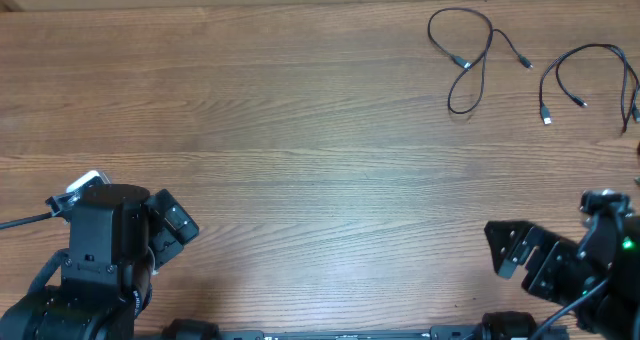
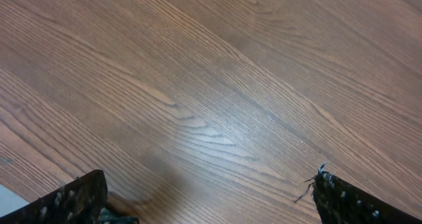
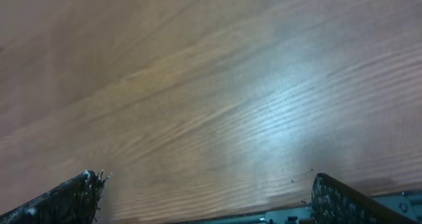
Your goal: Untangle cables
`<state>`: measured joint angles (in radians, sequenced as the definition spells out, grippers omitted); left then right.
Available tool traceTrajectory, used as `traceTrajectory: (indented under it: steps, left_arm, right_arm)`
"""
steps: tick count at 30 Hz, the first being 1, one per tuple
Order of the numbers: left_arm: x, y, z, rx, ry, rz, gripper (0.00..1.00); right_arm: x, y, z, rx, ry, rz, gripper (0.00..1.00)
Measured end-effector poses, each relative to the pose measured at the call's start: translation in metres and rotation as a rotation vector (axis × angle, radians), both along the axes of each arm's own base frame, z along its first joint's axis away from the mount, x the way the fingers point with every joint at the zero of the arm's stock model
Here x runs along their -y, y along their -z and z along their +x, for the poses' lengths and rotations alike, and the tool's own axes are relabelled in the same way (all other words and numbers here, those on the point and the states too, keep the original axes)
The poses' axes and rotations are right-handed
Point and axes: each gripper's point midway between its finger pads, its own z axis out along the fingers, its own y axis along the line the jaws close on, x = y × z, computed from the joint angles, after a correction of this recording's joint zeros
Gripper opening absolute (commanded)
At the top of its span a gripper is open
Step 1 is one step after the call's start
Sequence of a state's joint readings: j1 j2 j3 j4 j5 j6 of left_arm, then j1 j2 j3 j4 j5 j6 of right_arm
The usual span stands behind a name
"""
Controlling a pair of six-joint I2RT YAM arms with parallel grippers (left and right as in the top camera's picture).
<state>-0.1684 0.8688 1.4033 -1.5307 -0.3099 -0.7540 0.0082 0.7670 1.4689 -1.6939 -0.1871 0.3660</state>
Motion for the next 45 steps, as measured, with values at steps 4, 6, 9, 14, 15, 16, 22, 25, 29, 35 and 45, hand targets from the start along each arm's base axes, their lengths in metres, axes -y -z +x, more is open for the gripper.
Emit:
traceTrajectory:
  steps: [4,6,9,14,15,16,22,25,29,35,45]
  left_arm:
    - [0.0,0.0,0.0,0.0,0.0,0.001,1.0]
    - [0.0,0.0,0.0,0.0,0.0,0.0,1.0]
    - [0.0,0.0,0.0,0.0,0.0,0.0,1.0]
    - [0.0,0.0,0.0,0.0,0.0,0.0,1.0]
    - [0.0,0.0,0.0,0.0,0.0,0.0,1.0]
    - [0.0,0.0,0.0,0.0,0.0,0.0,0.99]
    - [0.0,0.0,0.0,0.0,0.0,0.0,1.0]
    - [0.0,0.0,0.0,0.0,0.0,0.0,0.99]
    - [0.0,0.0,0.0,0.0,0.0,0.0,1.0]
    - [0.0,0.0,0.0,0.0,0.0,0.0,1.0]
    - [0.0,0.0,0.0,0.0,0.0,0.0,1.0]
  right_arm:
    - [0.0,0.03,-0.016,-0.044,0.001,0.0,1.0]
    - [0.0,0.04,-0.023,-0.047,0.0,0.0,1.0]
    - [0.0,0.051,-0.034,-0.033,0.0,0.0,1.0]
    - [0.0,0.051,-0.042,0.012,0.0,0.0,1.0]
    - [0.0,0.051,-0.042,0.016,0.001,0.0,1.0]
    - [0.001,0.05,-0.042,0.029,0.002,-0.003,1.0]
    - [0.003,0.014,-0.016,0.295,0.013,-0.011,1.0]
    - [0.004,-0.011,0.0,0.456,0.018,-0.012,1.0]
    - [0.005,-0.032,0.015,0.634,0.025,-0.013,1.0]
    - [0.007,-0.004,0.02,0.621,0.034,-0.019,1.0]
    - [0.011,0.008,0.032,0.675,0.057,-0.033,1.0]
